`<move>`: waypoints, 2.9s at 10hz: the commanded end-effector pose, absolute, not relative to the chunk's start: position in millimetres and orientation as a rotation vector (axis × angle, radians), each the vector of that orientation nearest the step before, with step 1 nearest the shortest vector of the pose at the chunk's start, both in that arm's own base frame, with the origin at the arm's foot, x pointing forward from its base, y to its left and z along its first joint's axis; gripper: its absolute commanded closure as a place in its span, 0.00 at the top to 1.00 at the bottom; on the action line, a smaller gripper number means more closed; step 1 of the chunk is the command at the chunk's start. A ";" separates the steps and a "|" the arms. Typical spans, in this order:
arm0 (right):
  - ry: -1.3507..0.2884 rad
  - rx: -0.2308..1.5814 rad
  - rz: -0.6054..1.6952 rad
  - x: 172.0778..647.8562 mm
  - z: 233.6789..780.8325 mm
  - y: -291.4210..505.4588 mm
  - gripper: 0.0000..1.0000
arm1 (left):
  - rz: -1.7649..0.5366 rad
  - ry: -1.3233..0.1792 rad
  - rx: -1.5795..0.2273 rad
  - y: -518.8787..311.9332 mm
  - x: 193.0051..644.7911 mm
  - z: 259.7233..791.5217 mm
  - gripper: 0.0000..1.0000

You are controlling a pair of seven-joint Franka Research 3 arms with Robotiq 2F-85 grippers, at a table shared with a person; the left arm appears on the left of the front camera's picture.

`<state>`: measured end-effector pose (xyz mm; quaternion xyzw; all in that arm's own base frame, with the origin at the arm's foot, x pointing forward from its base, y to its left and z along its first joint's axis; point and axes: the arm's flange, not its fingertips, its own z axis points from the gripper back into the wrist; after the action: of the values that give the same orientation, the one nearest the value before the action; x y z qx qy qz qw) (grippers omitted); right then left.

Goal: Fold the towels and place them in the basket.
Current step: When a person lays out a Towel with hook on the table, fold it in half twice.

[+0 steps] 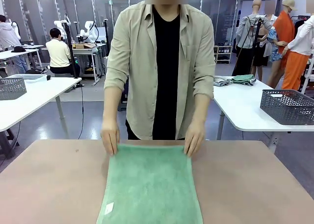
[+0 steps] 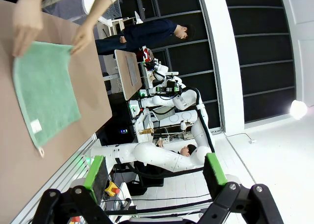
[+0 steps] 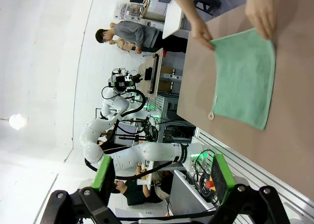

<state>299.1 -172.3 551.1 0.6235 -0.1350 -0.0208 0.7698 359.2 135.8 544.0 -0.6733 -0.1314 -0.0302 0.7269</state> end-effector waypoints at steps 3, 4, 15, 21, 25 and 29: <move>-0.295 1.353 -0.044 298.8 551.9 -172.2 1.00 | -0.066 -0.291 -1.489 135.2 358.9 544.0 1.00; -0.295 1.353 -0.044 298.8 551.9 -172.2 1.00 | -0.066 -0.291 -1.489 135.2 358.9 544.0 1.00; -0.199 1.092 0.022 303.7 591.0 -148.9 1.00 | -0.111 -0.268 -1.130 93.0 363.2 580.0 1.00; 0.142 0.352 0.234 340.1 644.7 -27.9 1.00 | -0.357 -0.020 -0.317 -66.4 398.6 585.4 1.00; 0.175 -0.081 0.541 332.0 609.7 35.8 1.00 | -0.839 0.203 0.149 -134.9 372.0 542.7 1.00; 0.213 -0.078 0.613 328.8 605.2 62.5 1.00 | -1.118 0.262 -0.013 -148.4 336.4 541.5 1.00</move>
<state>319.0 71.6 595.1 -0.0275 0.0983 0.3402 0.9348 342.6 -163.7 537.7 0.0328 0.1140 -0.5195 0.8462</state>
